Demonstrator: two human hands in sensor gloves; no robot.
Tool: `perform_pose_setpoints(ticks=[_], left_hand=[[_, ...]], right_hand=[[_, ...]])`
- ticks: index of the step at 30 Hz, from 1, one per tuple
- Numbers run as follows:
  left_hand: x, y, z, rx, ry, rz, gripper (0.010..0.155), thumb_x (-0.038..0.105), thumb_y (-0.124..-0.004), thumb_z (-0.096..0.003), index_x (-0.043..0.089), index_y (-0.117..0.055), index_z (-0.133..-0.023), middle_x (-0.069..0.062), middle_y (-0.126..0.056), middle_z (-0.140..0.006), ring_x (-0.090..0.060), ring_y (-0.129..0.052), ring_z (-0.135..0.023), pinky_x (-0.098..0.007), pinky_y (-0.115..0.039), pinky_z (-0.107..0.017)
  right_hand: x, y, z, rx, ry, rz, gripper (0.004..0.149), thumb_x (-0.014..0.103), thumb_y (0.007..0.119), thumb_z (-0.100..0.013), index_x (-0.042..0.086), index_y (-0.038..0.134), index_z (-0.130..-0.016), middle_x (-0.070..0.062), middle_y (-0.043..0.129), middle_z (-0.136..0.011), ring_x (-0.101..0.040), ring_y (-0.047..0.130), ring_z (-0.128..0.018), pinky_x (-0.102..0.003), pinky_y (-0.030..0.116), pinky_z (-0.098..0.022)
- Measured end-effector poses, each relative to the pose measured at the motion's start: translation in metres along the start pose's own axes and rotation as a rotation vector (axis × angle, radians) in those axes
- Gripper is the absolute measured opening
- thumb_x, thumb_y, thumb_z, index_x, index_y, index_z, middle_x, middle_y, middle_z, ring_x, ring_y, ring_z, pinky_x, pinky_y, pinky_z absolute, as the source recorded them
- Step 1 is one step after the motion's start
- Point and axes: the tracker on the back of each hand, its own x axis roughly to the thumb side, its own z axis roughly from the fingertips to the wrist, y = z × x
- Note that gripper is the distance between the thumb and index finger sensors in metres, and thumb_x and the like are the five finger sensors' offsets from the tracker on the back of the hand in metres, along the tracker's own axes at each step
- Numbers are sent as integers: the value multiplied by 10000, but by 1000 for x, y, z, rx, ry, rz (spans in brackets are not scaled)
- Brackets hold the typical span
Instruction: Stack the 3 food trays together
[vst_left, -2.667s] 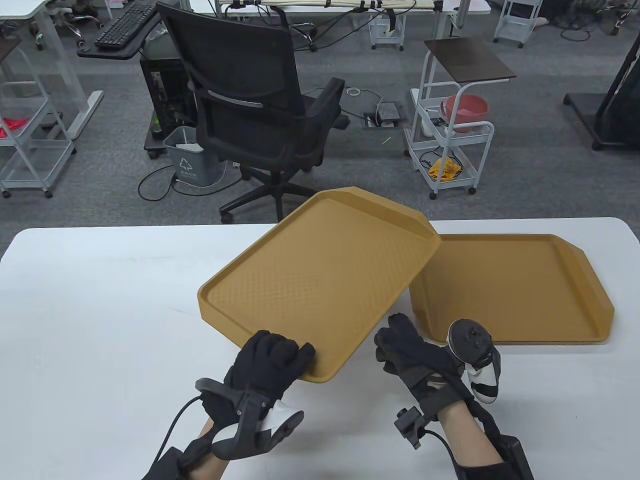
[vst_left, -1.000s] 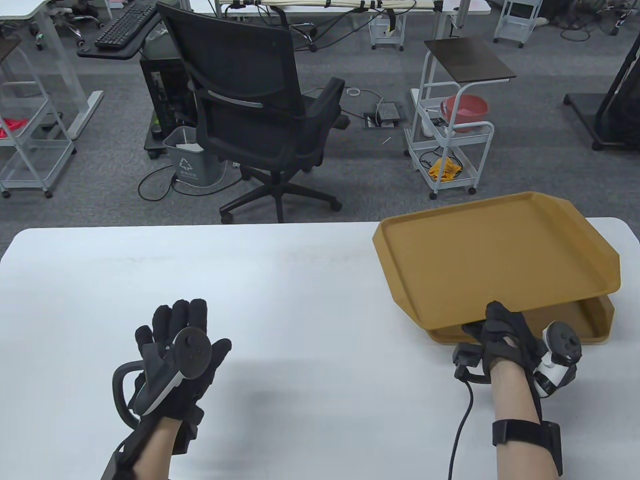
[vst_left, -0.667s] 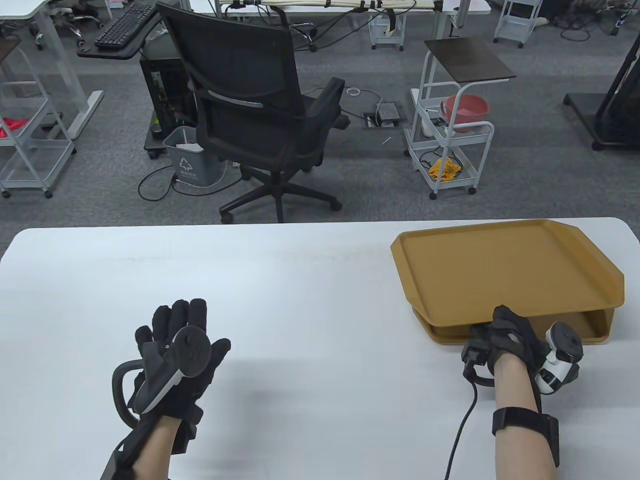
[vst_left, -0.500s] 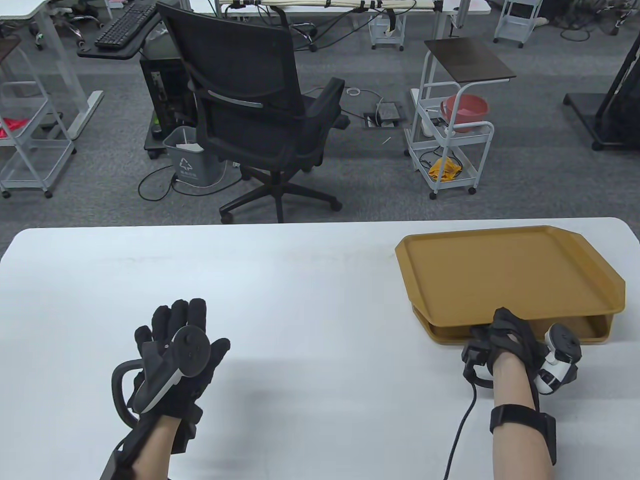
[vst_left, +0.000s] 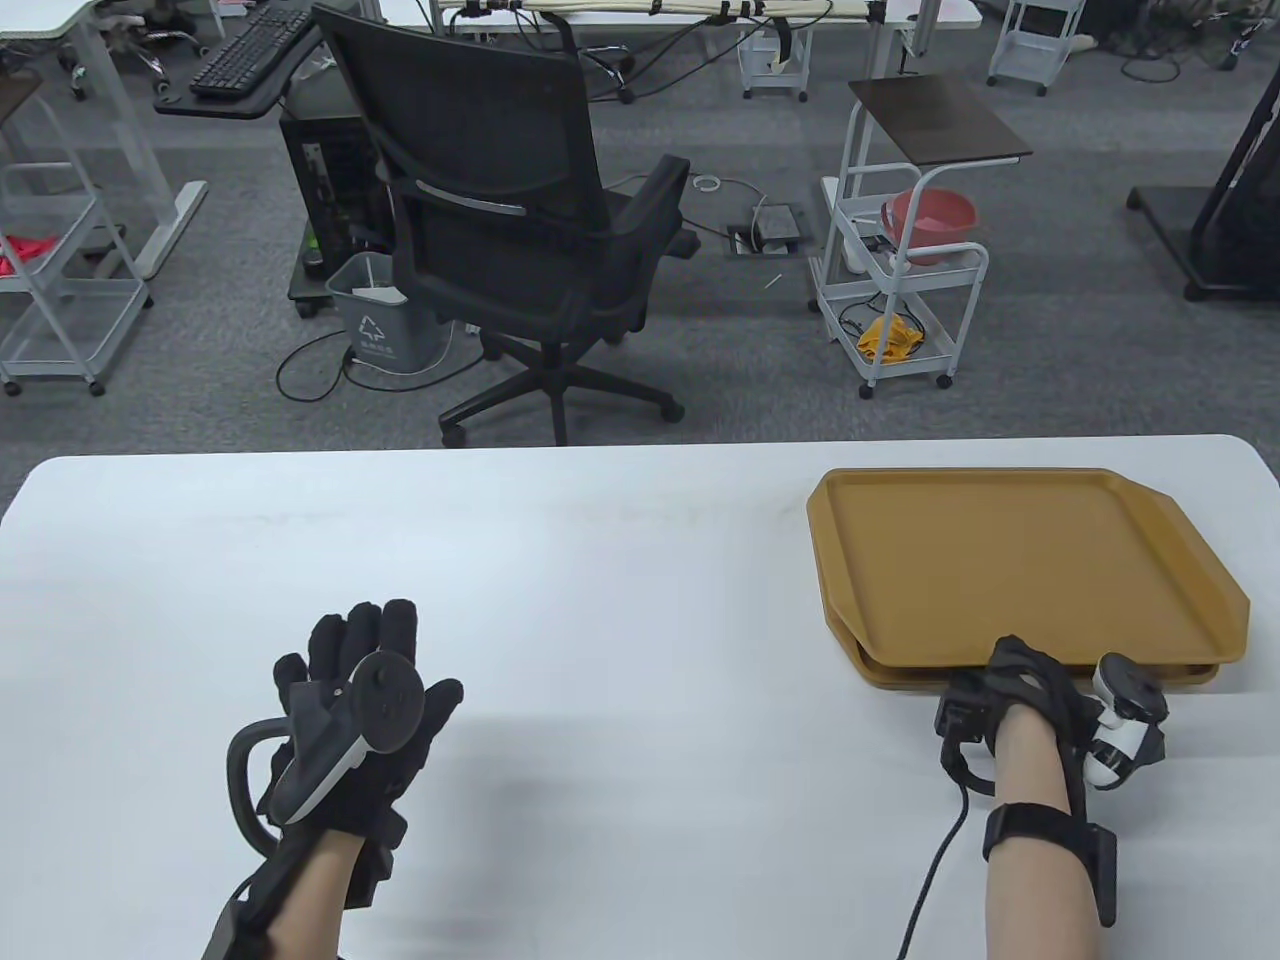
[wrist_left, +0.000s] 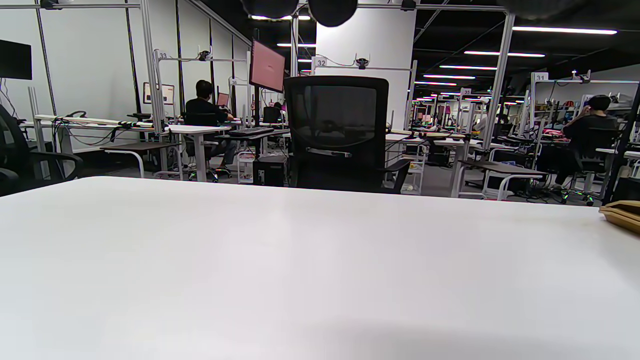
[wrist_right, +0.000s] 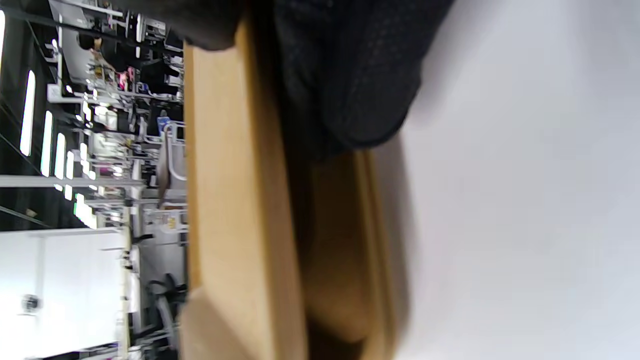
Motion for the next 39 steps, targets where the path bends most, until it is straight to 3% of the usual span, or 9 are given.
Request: perform_pose_setpoints(ticks=[4, 8, 12, 21, 24, 27, 30, 34, 39], left_hand=[[0, 0, 0, -1, -3, -2, 845, 714, -544, -458, 388, -190, -1153, 23, -279, -1274, -365, -341, -1212, -654, -344, -840], [1, -1, 0, -3, -4, -3, 846, 714, -544, -459, 386, -189, -1153, 18, -277, -1274, -365, -344, -1212, -654, -348, -839], [0, -1, -1, -3, -6, -4, 845, 714, -544, -459, 387, -190, -1153, 18, -277, -1275, -364, -344, -1213, -655, -346, -840], [1, -2, -1, -18, -6, -14, 845, 714, -544, -459, 387, -190, -1153, 19, -279, -1275, -365, -347, -1211, -654, -350, -840], [2, -3, -1, -25, -7, -18, 842, 714, -543, -460, 389, -191, -1153, 17, -279, -1275, -366, -347, -1212, -653, -351, -840], [4, -3, -1, -32, -11, -21, 842, 714, -543, -460, 390, -191, -1153, 17, -278, -1275, -366, -346, -1212, -653, -348, -841], [5, -2, 1, -32, -19, -24, 842, 713, -544, -460, 388, -193, -1153, 16, -280, -1274, -366, -349, -1211, -653, -354, -840], [6, -1, 2, -28, -24, -25, 841, 712, -545, -460, 388, -196, -1154, 17, -283, -1274, -365, -351, -1211, -653, -351, -841], [8, -2, 1, -37, -30, -34, 839, 713, -544, -460, 391, -198, -1153, 18, -282, -1274, -363, -351, -1212, -653, -354, -841]], right_hand=[[7, -4, 3, -51, 34, 130, 683, 415, 604, -645, -17, 280, -1064, -123, 779, -897, -181, 993, -691, -311, 855, -539], [14, -6, 7, -166, 50, 371, 686, 453, 622, -633, -8, 345, -1059, -78, 816, -851, -126, 1007, -633, -275, 865, -511], [12, -4, 8, -163, 47, 329, 689, 446, 638, -631, -8, 349, -1059, -100, 809, -854, -157, 1000, -637, -298, 855, -514], [23, 2, 16, -259, 21, 612, 716, 487, 651, -600, -26, 404, -1034, -168, 815, -857, -234, 995, -650, -365, 835, -513], [33, 3, 25, -300, -27, 770, 629, 474, 657, -599, 91, 437, -1047, -145, 797, -894, -259, 974, -686, -388, 816, -541], [43, 11, 36, -247, -107, 872, 626, 436, 670, -599, 176, 384, -1091, -153, 690, -1025, -345, 847, -856, -464, 710, -667], [50, 27, 46, -151, -192, 1052, 632, 413, 684, -598, 306, 362, -1130, -126, 432, -1186, -394, 515, -1097, -582, 419, -828], [48, 46, 53, -180, -270, 1227, 625, 393, 715, -588, 381, 387, -1120, -71, 345, -1224, -363, 374, -1166, -578, 318, -866], [35, 65, 44, -65, -284, 1260, 587, 352, 752, -576, 412, 462, -1082, -12, 332, -1232, -342, 265, -1192, -576, 243, -872]])
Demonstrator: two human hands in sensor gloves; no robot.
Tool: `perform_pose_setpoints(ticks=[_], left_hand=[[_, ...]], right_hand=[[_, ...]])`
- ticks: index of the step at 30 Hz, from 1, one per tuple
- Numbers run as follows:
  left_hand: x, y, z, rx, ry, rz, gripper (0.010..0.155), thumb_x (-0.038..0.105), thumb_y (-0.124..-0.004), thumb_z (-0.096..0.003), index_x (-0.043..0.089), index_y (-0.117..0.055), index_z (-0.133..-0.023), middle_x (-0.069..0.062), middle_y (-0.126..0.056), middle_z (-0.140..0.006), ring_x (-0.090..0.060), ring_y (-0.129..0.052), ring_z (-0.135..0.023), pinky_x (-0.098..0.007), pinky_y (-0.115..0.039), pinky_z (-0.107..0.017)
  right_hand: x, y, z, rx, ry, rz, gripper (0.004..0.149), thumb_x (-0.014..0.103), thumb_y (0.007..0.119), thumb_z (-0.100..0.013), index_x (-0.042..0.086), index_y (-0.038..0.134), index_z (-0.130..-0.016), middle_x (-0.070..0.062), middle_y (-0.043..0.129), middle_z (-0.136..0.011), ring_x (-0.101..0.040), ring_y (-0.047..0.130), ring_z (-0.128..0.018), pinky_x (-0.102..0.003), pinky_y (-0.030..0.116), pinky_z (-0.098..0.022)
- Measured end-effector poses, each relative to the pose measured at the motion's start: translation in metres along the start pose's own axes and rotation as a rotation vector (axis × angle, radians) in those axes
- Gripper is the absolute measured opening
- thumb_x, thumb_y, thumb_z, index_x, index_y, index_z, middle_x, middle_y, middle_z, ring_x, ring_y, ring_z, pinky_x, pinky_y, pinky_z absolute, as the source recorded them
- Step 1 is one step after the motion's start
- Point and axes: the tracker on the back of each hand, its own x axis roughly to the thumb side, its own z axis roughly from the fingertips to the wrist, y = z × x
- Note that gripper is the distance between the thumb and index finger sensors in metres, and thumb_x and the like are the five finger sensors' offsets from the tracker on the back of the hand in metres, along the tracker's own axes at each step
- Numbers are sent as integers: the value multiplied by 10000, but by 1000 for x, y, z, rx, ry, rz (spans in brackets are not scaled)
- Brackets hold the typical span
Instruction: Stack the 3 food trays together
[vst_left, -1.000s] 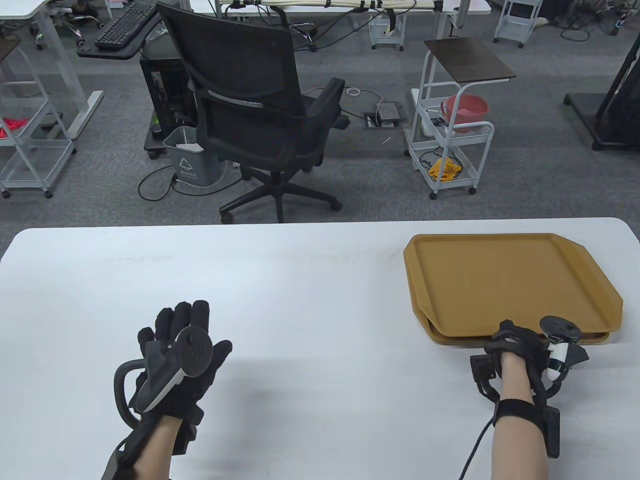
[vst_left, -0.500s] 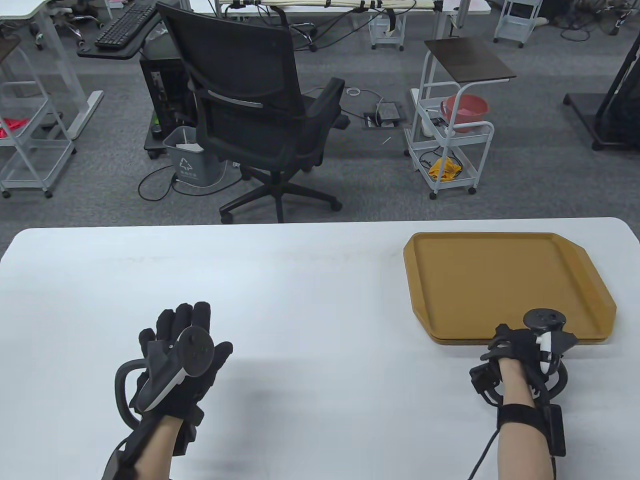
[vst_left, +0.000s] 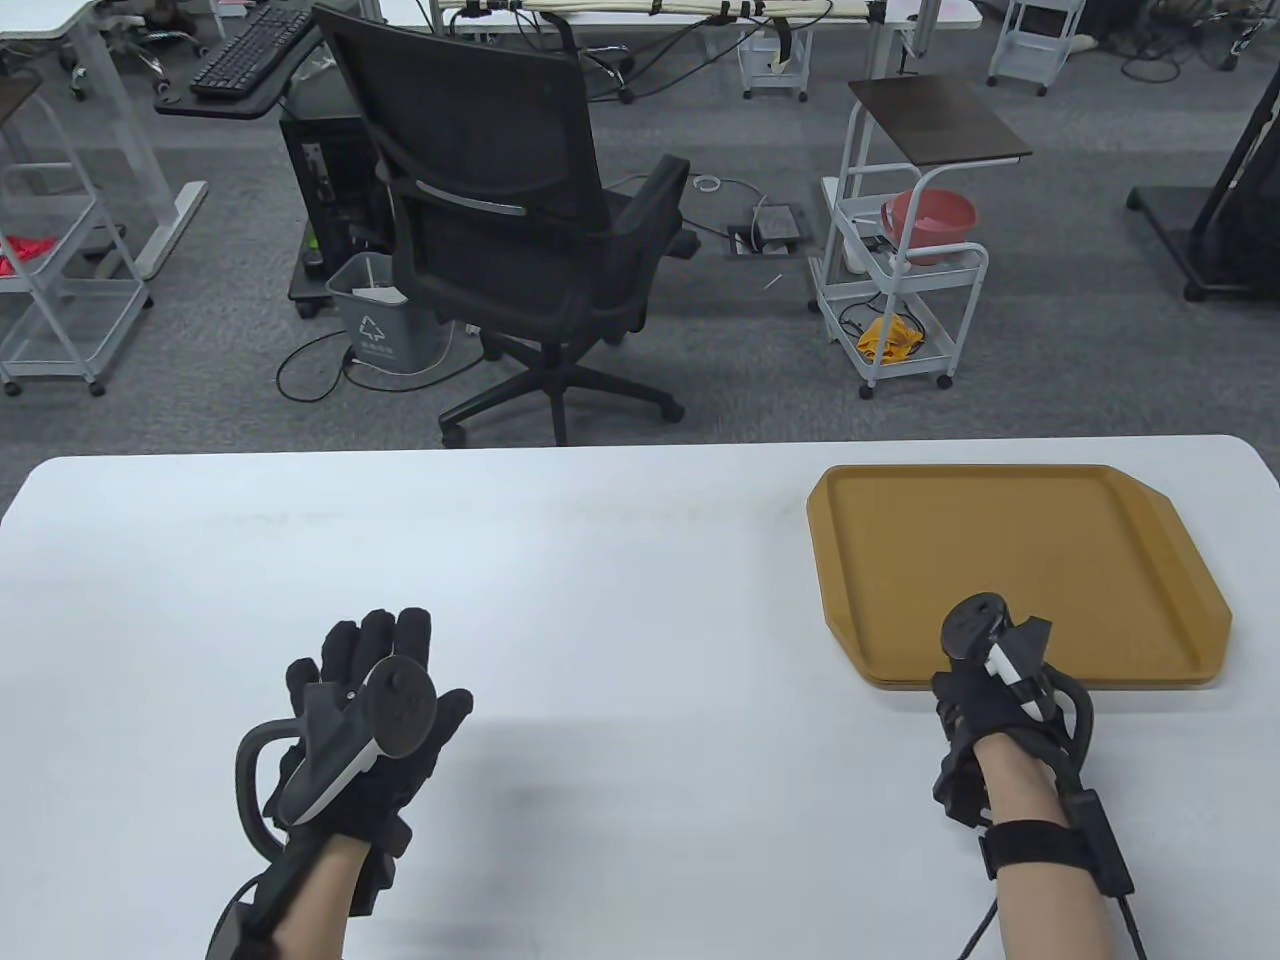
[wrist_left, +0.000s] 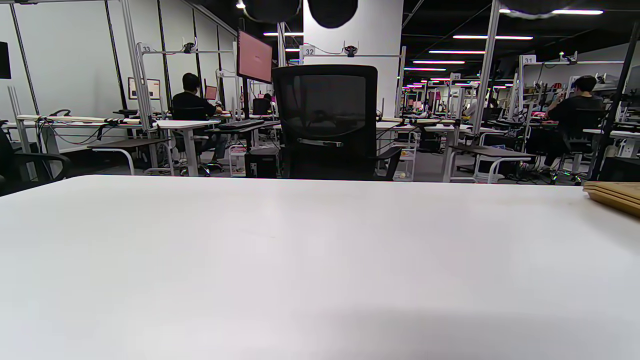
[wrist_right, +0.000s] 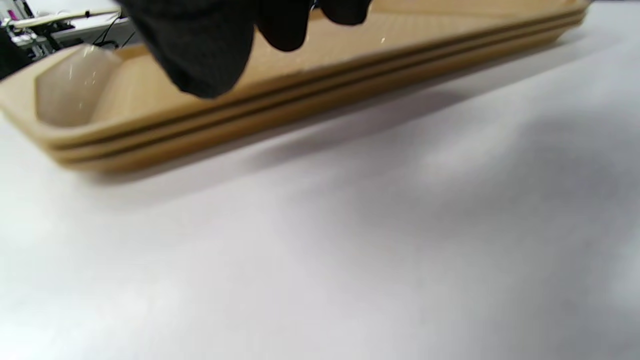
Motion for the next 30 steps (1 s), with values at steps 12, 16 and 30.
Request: perform_pose_setpoints(ticks=[12, 16, 30], left_hand=[[1, -6, -4, -32, 2, -13, 838, 713, -543, -462, 391, -195, -1153, 17, -278, -1275, -364, -348, -1212, -653, -350, -842], [4, -7, -4, -37, -6, -11, 838, 713, -541, -462, 393, -191, -1153, 22, -272, -1276, -361, -344, -1214, -652, -346, -844], [4, -5, -2, -23, -16, -2, 839, 713, -542, -461, 392, -191, -1153, 21, -276, -1275, -363, -347, -1214, -653, -350, -843]], right_hand=[[-1, 23, -11, -46, -62, -160, 444, 311, 785, -553, 474, 589, -917, 104, 433, -1163, -396, 264, -1181, -622, 258, -823], [1, 25, -7, -70, -110, -218, 401, 283, 796, -544, 406, 658, -899, 81, 547, -1081, -371, 305, -1178, -651, 272, -790], [100, 71, 77, -109, -472, -13, 445, 271, 786, -524, 335, 650, -943, -46, 611, -1043, -435, 485, -1086, -775, 437, -600]])
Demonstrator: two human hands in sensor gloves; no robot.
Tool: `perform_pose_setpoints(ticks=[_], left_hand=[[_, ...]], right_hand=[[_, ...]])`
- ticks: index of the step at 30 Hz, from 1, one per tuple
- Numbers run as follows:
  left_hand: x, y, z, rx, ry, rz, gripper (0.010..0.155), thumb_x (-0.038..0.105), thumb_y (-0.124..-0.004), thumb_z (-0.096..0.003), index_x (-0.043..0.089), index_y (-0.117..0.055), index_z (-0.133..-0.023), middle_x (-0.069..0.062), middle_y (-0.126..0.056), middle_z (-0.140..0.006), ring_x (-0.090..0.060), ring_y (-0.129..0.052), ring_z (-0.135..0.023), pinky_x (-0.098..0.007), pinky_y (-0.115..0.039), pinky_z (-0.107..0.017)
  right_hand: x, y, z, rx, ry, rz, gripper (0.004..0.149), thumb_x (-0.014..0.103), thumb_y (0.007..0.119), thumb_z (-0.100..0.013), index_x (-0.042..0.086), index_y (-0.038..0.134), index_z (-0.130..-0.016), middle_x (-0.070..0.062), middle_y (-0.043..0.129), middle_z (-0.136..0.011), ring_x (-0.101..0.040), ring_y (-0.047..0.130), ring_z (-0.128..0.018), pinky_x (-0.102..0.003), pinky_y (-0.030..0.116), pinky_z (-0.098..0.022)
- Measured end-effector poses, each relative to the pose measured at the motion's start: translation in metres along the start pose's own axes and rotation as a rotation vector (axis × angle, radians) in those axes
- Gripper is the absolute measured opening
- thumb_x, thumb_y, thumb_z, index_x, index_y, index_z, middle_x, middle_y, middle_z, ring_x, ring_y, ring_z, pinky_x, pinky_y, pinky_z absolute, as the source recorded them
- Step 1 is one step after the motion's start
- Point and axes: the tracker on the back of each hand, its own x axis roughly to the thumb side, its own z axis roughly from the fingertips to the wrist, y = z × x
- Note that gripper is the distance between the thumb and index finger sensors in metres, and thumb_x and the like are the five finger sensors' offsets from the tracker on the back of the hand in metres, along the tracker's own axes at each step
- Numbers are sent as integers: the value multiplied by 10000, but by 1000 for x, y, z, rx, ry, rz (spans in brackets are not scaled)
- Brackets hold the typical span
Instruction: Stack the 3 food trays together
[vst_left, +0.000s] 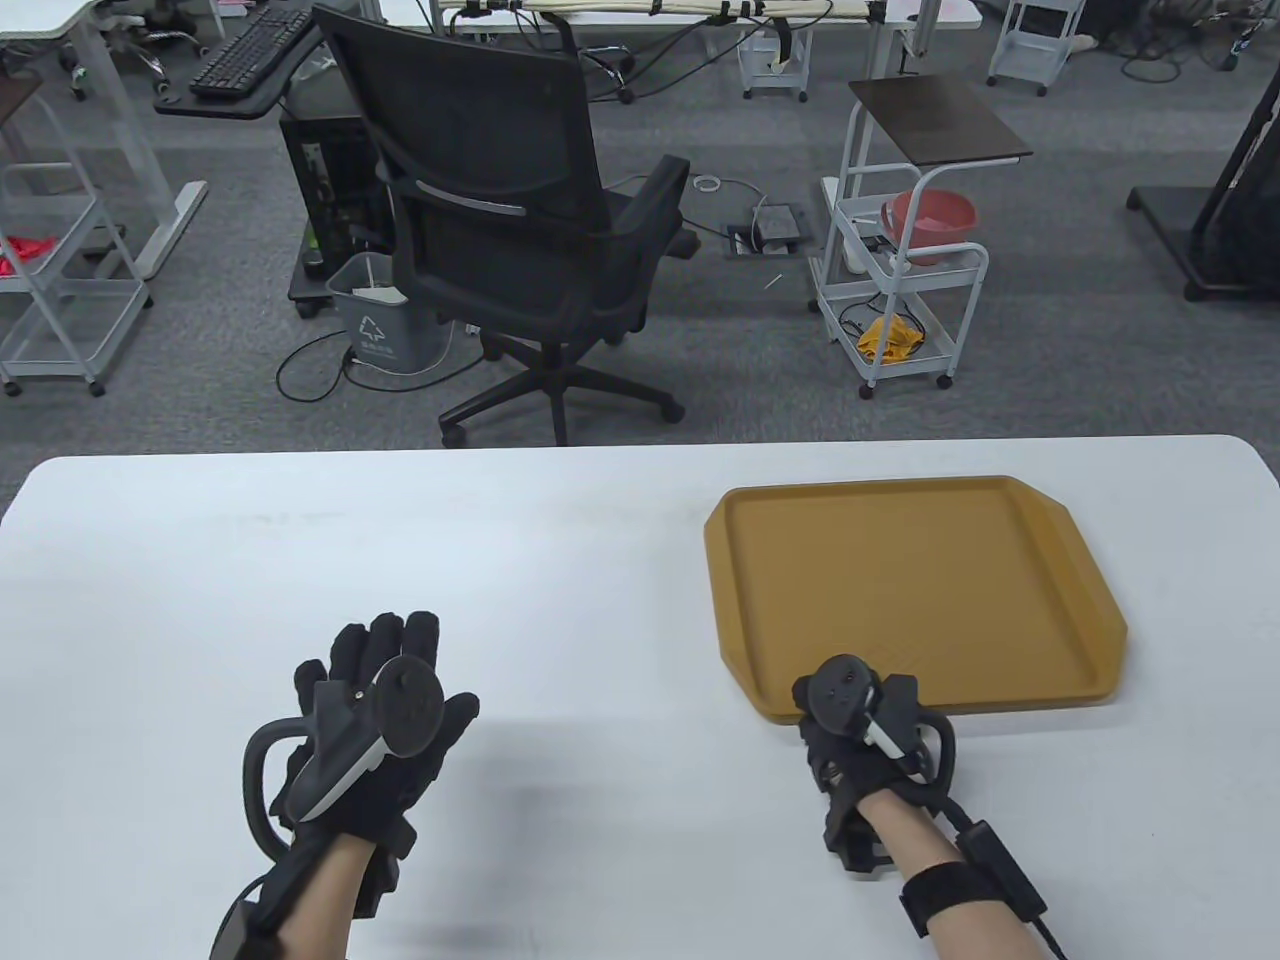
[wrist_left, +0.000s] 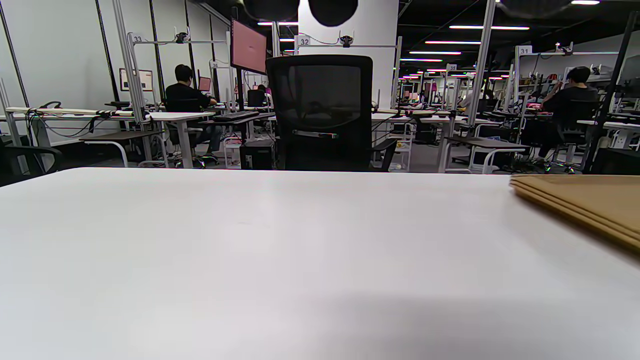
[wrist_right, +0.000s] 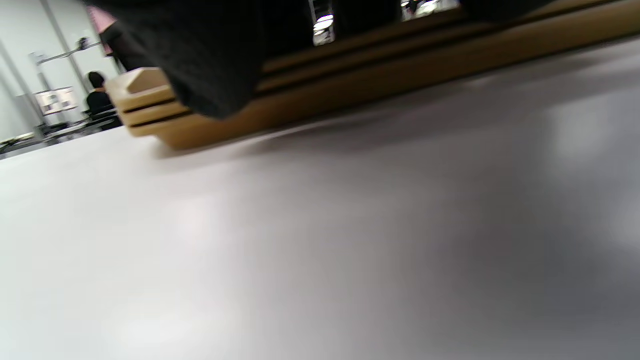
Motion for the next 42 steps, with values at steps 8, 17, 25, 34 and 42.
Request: perform_pose_setpoints(ticks=[8, 17, 25, 34, 42], left_hand=[[0, 0, 0, 8, -10, 7, 839, 713, -543, -462, 392, -190, -1152, 19, -278, -1274, -362, -348, -1214, -653, -352, -842], [1, -1, 1, 5, -13, 3, 838, 712, -543, -462, 391, -191, -1151, 19, -278, -1274, -363, -350, -1213, -653, -351, -841], [2, -1, 2, 7, -16, 1, 838, 711, -545, -462, 390, -192, -1152, 21, -278, -1274, -358, -352, -1214, -651, -352, -844], [4, -2, 3, 50, -15, -7, 834, 710, -548, -463, 395, -198, -1151, 39, -283, -1273, -340, -350, -1219, -643, -357, -850], [7, 0, 6, 122, -12, -18, 826, 709, -556, -463, 406, -207, -1148, 65, -257, -1272, -323, -319, -1224, -630, -343, -856]], right_hand=[[106, 34, 32, 134, -205, 25, 544, 268, 765, -532, 278, 557, -1034, -85, 512, -1107, -448, 421, -1092, -794, 418, -563], [184, 60, 58, 248, -345, -6, 593, 282, 742, -540, 250, 503, -1082, -115, 450, -1144, -427, 347, -1103, -788, 366, -560], [170, 41, 53, 381, -408, -150, 641, 365, 680, -558, 194, 412, -1114, -193, 385, -1163, -501, 312, -1073, -754, 337, -613], [95, -44, 49, 98, -376, -208, 684, 421, 660, -563, 140, 377, -1119, -257, 369, -1145, -542, 301, -1044, -670, 361, -688], [32, -111, 65, -224, -297, -52, 718, 452, 651, -567, 145, 331, -1131, -252, 340, -1162, -540, 279, -1056, -668, 344, -703]])
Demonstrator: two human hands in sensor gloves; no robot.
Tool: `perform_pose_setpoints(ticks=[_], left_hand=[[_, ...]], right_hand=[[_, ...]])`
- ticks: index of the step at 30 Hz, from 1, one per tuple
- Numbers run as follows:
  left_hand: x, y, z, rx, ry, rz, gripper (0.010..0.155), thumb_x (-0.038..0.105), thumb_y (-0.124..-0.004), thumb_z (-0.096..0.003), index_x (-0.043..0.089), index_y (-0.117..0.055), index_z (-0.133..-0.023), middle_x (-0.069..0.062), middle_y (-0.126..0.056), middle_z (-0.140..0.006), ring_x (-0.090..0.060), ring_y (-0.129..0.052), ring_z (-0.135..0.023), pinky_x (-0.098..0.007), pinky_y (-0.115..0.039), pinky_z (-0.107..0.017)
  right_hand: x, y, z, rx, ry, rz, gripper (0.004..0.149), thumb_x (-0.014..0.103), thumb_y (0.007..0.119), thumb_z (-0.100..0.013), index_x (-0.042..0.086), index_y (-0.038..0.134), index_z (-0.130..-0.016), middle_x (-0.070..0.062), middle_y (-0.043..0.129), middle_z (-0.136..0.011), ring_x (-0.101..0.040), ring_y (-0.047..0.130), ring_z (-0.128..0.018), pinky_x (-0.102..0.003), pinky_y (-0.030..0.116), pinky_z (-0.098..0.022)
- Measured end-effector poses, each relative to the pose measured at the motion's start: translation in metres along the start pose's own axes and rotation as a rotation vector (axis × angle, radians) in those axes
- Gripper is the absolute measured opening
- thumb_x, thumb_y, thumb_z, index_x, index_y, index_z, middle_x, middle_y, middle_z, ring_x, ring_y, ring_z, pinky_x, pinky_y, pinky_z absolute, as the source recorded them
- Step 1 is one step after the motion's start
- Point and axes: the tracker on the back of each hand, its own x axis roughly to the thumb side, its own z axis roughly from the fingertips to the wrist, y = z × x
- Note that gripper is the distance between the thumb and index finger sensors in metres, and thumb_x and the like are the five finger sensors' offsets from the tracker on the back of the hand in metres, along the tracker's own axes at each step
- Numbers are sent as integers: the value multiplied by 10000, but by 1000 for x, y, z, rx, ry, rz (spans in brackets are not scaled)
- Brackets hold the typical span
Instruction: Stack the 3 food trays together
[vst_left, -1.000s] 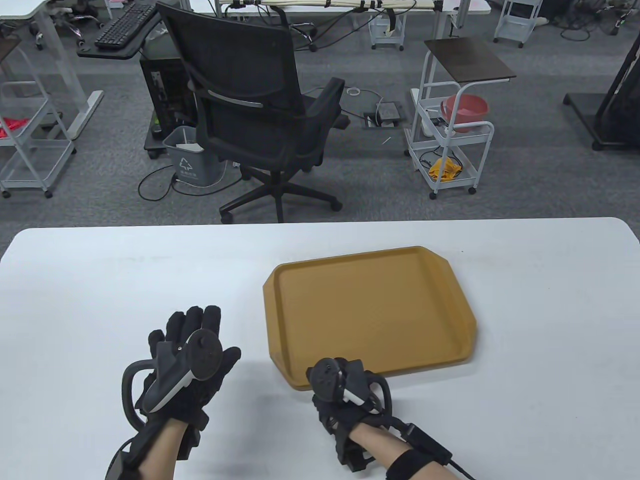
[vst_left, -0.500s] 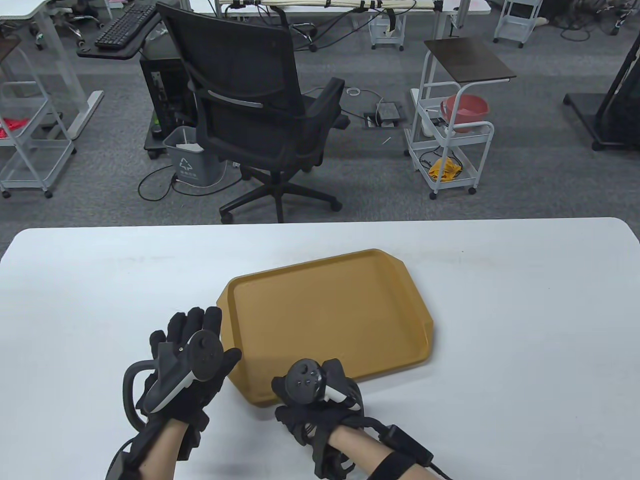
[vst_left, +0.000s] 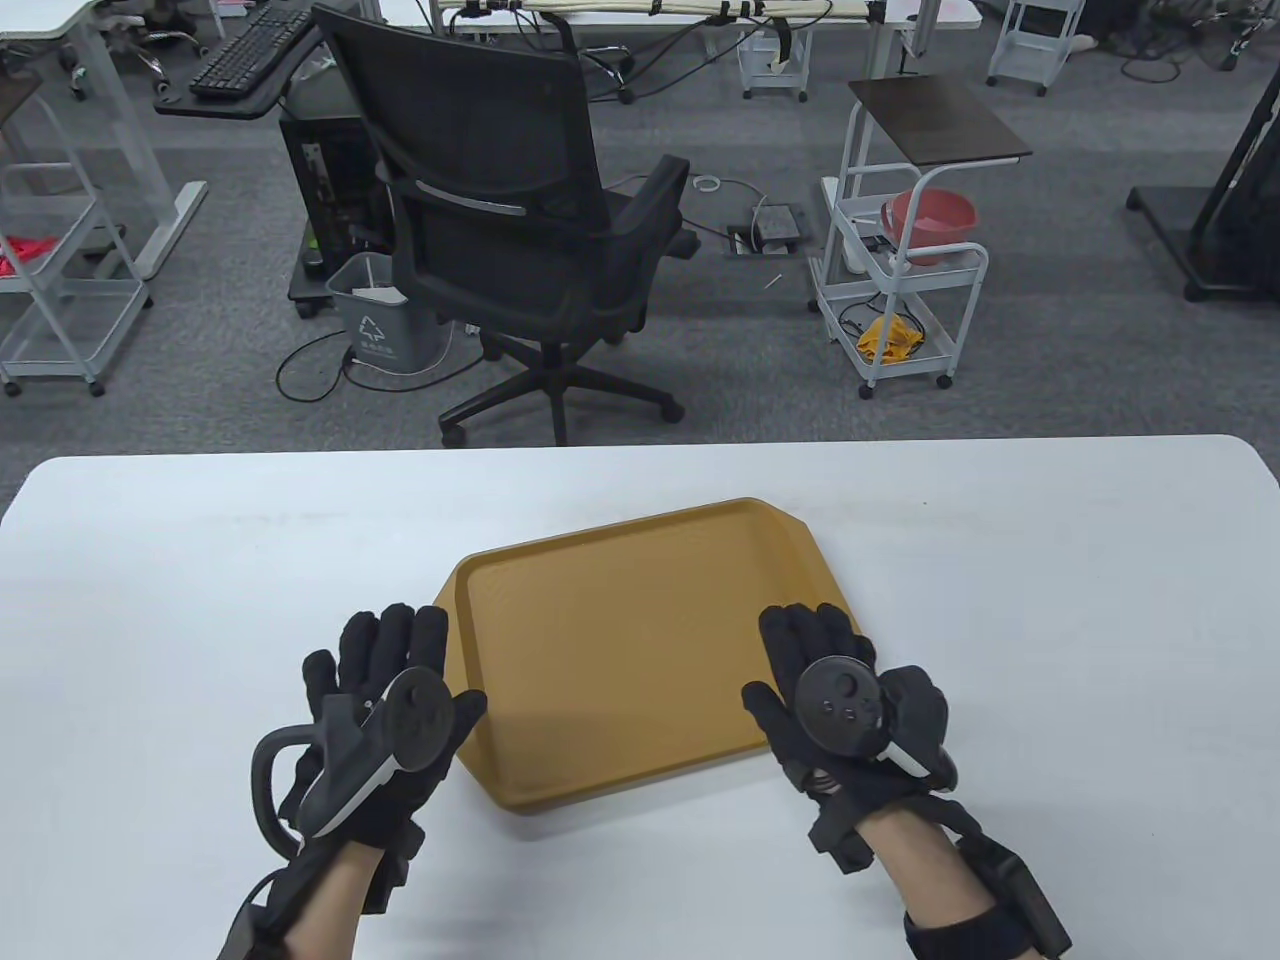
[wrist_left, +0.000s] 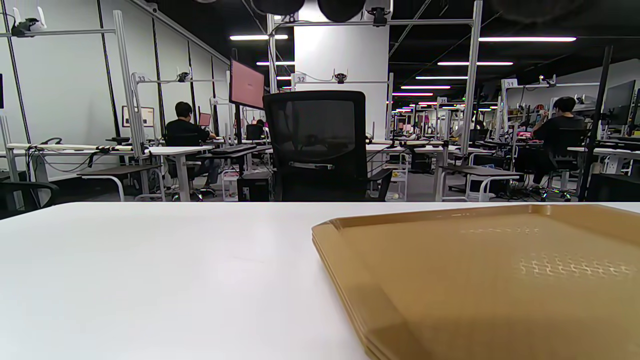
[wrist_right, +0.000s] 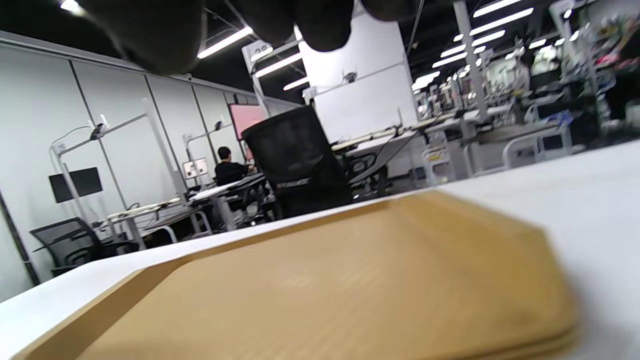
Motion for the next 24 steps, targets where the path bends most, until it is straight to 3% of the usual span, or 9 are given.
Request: perform_pose_setpoints(ticks=[7, 11, 24], left_hand=[[2, 3, 3, 73, 8, -10, 831, 712, -565, -460, 410, -210, -1148, 65, -226, -1272, -328, -287, -1223, -626, -323, -855], [3, 3, 3, 79, 13, -7, 831, 713, -566, -461, 412, -208, -1148, 62, -218, -1273, -333, -279, -1222, -628, -317, -855], [2, 4, 3, 78, 10, 0, 827, 710, -564, -465, 411, -209, -1149, 51, -223, -1273, -343, -286, -1220, -633, -328, -853]], right_hand=[[-19, -22, 15, -135, 22, 17, 734, 462, 655, -565, 147, 323, -1138, -250, 319, -1176, -538, 255, -1065, -677, 318, -708], [-21, -28, 20, -149, 25, 83, 740, 478, 645, -567, 154, 310, -1142, -243, 307, -1182, -534, 241, -1070, -677, 314, -711], [-19, -25, 19, -133, 21, 42, 737, 478, 644, -567, 151, 319, -1142, -243, 309, -1184, -535, 236, -1071, -678, 309, -712]])
